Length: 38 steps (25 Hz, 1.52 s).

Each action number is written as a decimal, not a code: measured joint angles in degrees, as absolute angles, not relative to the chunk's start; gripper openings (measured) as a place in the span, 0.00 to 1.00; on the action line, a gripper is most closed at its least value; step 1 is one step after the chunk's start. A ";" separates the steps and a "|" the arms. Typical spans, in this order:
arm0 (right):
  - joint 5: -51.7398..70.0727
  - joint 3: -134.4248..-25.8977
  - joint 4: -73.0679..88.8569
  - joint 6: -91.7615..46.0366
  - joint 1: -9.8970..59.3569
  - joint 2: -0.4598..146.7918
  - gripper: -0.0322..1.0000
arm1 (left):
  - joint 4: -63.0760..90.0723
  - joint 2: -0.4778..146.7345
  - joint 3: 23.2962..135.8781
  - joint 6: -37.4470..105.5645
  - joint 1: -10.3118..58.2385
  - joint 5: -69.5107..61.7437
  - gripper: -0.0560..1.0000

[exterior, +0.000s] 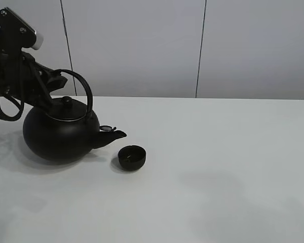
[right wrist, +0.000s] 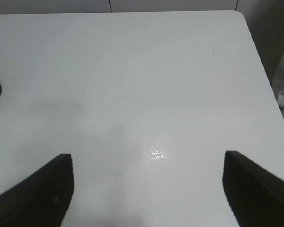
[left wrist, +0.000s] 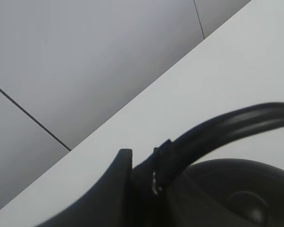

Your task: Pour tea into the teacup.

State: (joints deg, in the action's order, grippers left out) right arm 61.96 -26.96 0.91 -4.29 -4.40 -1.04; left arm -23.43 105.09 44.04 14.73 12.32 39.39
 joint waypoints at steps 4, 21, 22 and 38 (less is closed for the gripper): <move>61.96 -26.96 0.91 -4.29 -4.40 -1.04 0.60 | -23.63 105.09 44.04 14.74 12.32 39.39 0.15; 61.96 -26.96 0.91 -4.29 -4.40 -1.04 0.60 | -24.58 106.52 45.81 14.79 13.00 39.33 0.15; 61.96 -26.96 0.91 -4.29 -4.40 -1.04 0.60 | -24.70 106.52 45.81 14.79 13.00 39.30 0.15; 61.96 -26.96 0.91 -4.29 -4.40 -1.04 0.60 | -26.25 106.52 45.81 17.26 13.00 38.74 0.15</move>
State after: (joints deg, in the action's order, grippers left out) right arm 61.96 -26.96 0.91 -4.29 -4.40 -1.04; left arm -26.25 106.52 45.81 17.26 13.00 38.74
